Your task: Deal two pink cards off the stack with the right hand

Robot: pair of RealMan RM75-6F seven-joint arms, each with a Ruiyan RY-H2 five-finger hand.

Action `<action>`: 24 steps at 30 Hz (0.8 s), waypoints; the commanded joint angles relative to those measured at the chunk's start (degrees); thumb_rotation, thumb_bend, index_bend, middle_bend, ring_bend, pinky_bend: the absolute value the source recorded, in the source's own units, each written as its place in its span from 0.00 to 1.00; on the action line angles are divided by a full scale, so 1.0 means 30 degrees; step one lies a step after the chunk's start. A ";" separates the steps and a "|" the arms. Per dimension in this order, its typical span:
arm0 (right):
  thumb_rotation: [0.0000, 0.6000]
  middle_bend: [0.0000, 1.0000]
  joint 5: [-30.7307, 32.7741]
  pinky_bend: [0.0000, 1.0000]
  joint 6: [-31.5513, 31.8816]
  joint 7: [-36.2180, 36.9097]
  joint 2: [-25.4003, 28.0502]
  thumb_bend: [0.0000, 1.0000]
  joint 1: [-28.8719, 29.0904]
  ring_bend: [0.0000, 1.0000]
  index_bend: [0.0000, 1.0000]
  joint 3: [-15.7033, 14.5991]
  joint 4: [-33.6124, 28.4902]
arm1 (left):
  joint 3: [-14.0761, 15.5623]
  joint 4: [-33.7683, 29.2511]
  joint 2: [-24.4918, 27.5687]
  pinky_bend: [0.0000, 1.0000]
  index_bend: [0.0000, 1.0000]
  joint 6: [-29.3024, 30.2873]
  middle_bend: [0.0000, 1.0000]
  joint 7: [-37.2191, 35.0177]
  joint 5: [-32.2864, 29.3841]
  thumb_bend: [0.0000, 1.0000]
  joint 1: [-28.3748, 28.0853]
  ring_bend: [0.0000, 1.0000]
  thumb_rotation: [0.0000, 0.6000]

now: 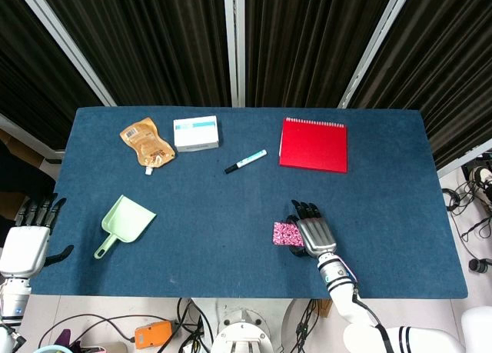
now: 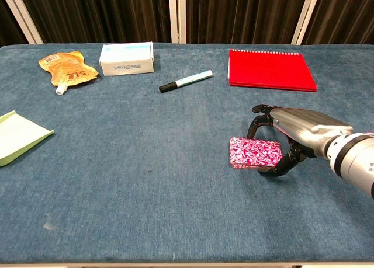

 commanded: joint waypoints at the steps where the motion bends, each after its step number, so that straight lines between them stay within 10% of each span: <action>1: 1.00 0.06 0.0125 0.07 -0.0008 -0.0004 -0.0032 0.42 0.0103 0.00 0.41 0.0000 0.0013 | -0.0004 0.0015 0.0006 0.00 0.07 -0.0029 0.00 0.0019 -0.0009 0.12 -0.0016 0.00 1.00; 24: 1.00 0.11 -0.1292 0.06 0.1021 0.1824 0.1804 0.48 0.0177 0.00 0.51 0.0616 -0.0539 | 0.0014 -0.0089 0.0082 0.00 0.07 -0.0019 0.00 0.0091 0.0056 0.12 -0.0037 0.00 1.00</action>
